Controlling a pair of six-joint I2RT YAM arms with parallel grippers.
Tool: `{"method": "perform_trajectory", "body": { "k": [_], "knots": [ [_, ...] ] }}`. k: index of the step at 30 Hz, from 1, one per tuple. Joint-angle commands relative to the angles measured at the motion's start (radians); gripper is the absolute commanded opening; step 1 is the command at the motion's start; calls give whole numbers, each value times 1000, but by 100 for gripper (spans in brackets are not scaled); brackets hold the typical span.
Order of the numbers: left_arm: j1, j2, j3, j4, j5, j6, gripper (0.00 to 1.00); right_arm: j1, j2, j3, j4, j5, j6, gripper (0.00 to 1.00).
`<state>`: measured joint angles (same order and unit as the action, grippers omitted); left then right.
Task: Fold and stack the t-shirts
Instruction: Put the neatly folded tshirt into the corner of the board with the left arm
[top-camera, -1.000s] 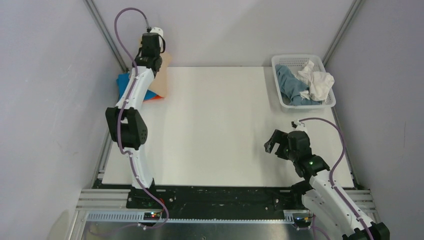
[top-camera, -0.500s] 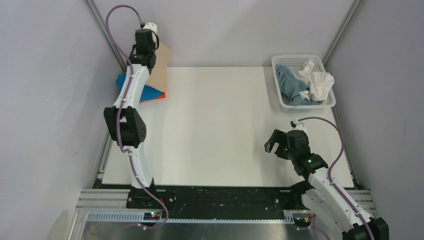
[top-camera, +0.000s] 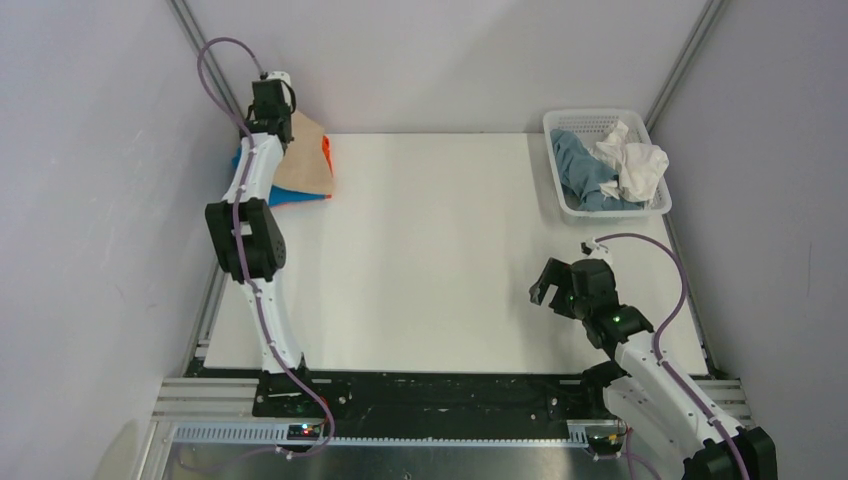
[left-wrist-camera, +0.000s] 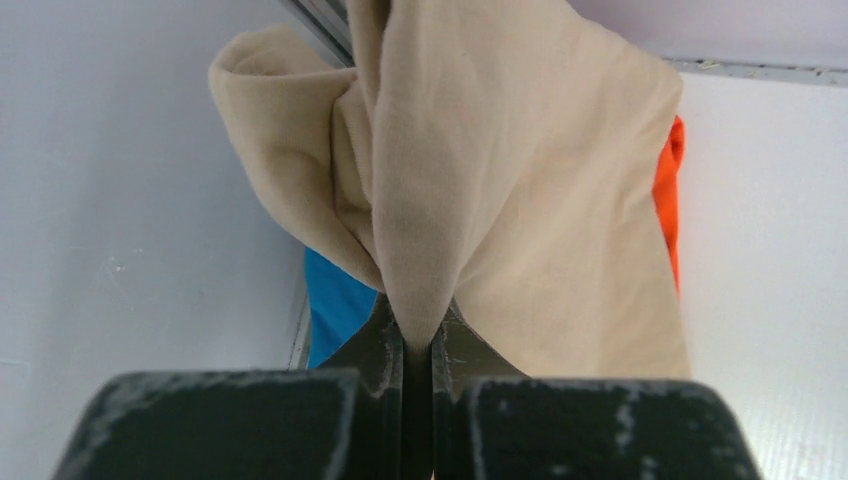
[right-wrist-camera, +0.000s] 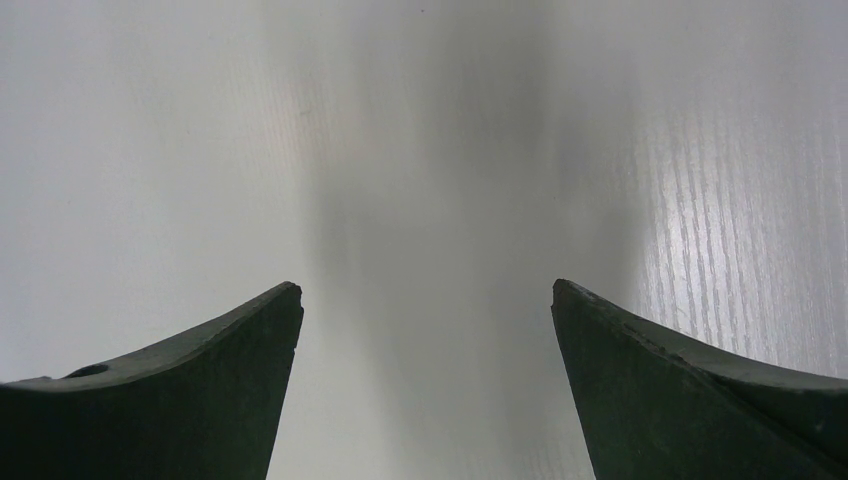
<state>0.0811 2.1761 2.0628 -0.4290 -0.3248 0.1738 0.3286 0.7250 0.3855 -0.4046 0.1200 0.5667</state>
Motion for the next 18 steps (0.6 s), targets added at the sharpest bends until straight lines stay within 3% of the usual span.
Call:
{"method": "perform_trajectory", "body": {
  "k": [1,2,3,5,7,8,10,14,18],
  "knots": [
    [36,-3,30,48,35,-24,1,-3,-13,11,26,45,7,99],
    [45,-1,27,48,41,-17,3,-3,-13,16,13,53,5,99],
    [52,6,27,47,40,-12,15,-5,-14,25,5,66,7,99],
    [58,25,41,48,3,-9,22,-5,-17,30,-2,65,5,100],
    [61,48,60,47,-77,-12,41,-5,-20,34,-2,56,5,99],
    [62,54,65,47,-141,-21,79,-6,-23,36,-4,53,6,99],
    [64,57,65,48,-230,-47,97,-7,-29,42,-12,45,7,100],
    [62,21,31,46,-275,-121,100,-7,-59,48,-24,34,9,99],
    [55,-66,-38,47,-155,-212,100,-7,-98,49,-52,15,16,99]
  ]
}}
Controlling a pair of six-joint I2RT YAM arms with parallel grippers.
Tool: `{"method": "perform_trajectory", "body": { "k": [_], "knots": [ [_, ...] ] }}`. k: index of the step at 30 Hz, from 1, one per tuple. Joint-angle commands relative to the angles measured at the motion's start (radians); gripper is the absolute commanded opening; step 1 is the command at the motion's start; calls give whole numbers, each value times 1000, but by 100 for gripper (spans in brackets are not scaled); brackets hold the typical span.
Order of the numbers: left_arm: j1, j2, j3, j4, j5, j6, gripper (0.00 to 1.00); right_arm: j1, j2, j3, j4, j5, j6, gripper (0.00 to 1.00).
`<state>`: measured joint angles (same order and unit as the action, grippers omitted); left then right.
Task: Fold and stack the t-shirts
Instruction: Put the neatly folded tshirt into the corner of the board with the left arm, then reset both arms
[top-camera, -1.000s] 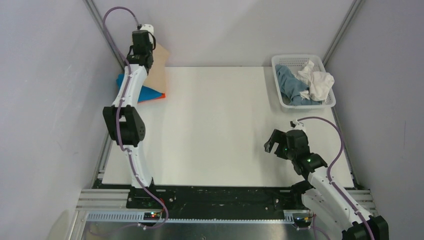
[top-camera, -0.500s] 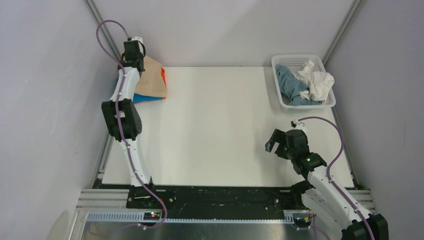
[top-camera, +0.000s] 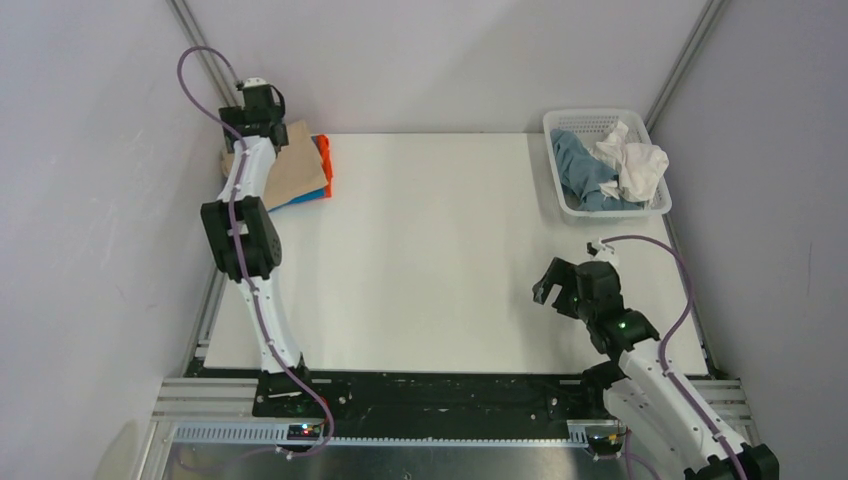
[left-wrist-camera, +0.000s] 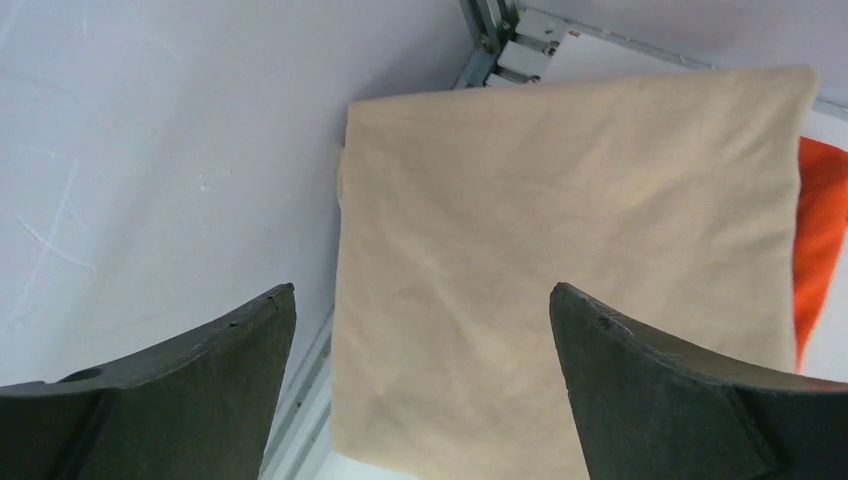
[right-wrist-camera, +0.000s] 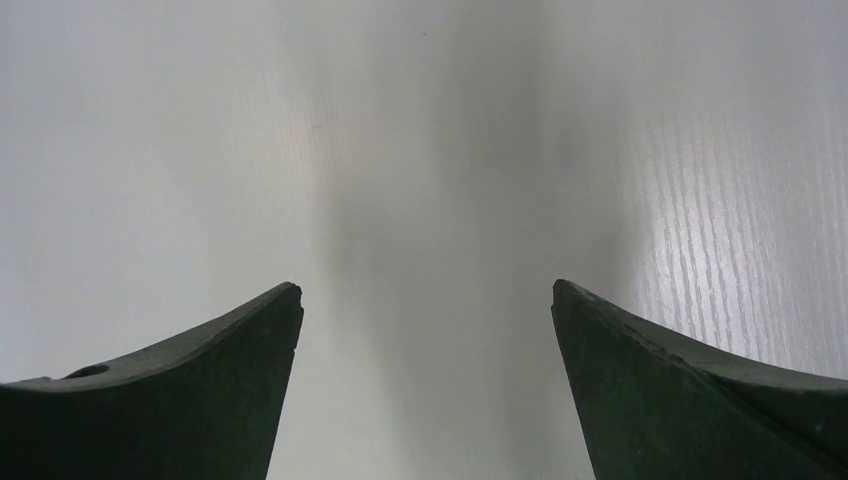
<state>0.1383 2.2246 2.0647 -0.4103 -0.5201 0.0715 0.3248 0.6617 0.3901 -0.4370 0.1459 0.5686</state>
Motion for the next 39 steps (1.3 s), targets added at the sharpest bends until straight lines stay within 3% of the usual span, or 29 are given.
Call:
{"method": "perform_trajectory", "body": {
  "k": [1,8,12,16,18,21,25,32,36,39],
  "knots": [
    [-5,-129,-59,28,113,-131,100,-3,-42,44,-28,-18,16,99],
    [-109,-321,-205,32,253,-282,100,-3,-87,44,-57,-99,13,99],
    [-249,-487,-381,46,182,-362,100,-5,-120,43,-72,-99,18,99],
    [-405,-730,-700,151,161,-458,100,-7,-146,37,-91,-86,11,99],
    [-504,-898,-932,200,131,-481,100,-9,-160,35,-107,-66,15,99],
    [-672,-1035,-1125,238,89,-505,100,-9,-184,16,-97,-55,27,99],
    [-812,-1230,-1382,255,9,-577,100,-11,-228,-18,-80,-24,36,99],
    [-828,-1727,-1748,201,-41,-682,100,-13,-280,-69,-67,85,68,99],
    [-826,-1904,-1802,162,-85,-687,100,-12,-319,-85,-22,81,81,99],
    [-827,-1927,-1793,130,-89,-686,100,-12,-346,-92,-12,88,80,99]
  ]
}}
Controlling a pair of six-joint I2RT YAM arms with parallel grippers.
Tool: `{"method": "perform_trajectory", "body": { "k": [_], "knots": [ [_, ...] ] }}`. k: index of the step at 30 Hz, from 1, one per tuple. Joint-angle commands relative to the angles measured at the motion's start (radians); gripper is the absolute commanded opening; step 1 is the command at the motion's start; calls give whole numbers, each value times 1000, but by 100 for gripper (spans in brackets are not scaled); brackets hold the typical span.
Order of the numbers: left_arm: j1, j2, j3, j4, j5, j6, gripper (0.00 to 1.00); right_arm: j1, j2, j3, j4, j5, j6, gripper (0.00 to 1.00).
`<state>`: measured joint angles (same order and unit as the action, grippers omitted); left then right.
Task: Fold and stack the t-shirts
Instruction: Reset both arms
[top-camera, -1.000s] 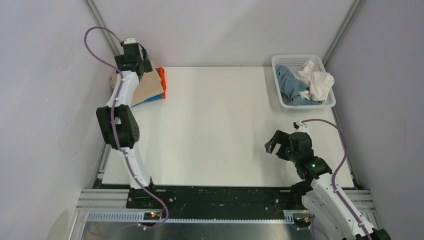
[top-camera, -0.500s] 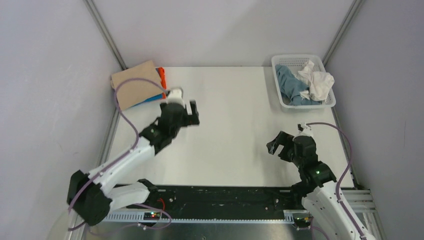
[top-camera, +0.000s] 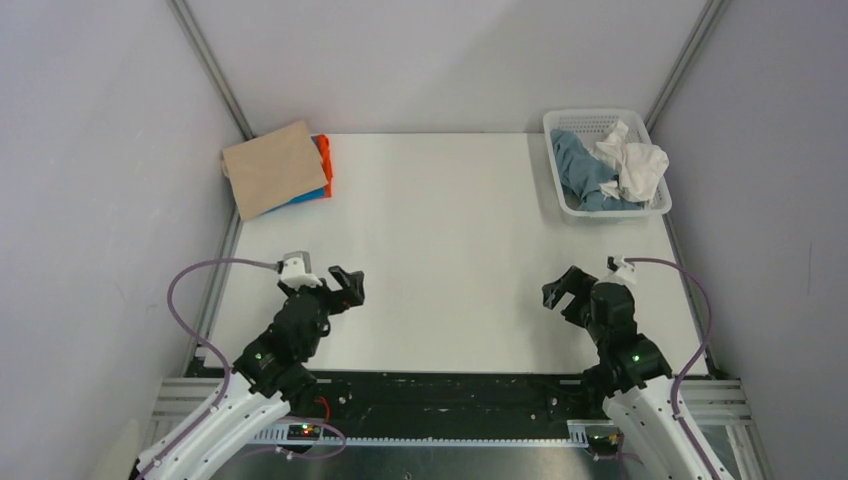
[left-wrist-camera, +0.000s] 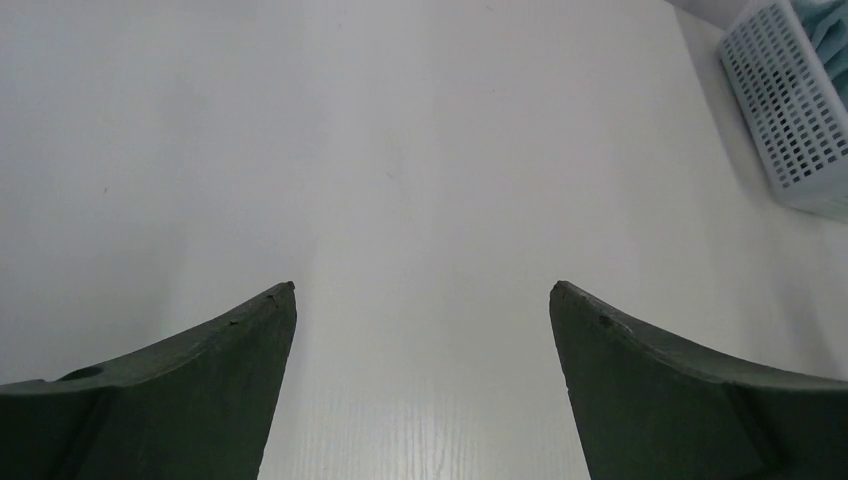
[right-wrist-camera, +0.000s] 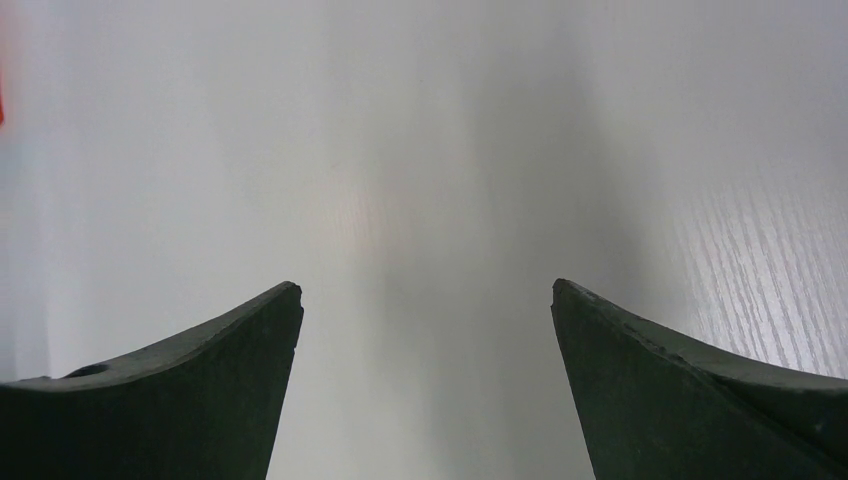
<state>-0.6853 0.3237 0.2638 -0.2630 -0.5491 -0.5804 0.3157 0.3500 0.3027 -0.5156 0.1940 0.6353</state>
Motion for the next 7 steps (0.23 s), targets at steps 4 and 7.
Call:
{"method": "perform_trajectory", "body": {
  "k": [4,7],
  "knots": [
    [-2,17,30,-27,-69,-39,100,-2,-70,-18,68,43,2,99],
    [-2,57,53,-33,-68,-39,100,-1,-87,-17,72,32,-2,99]
  ]
}}
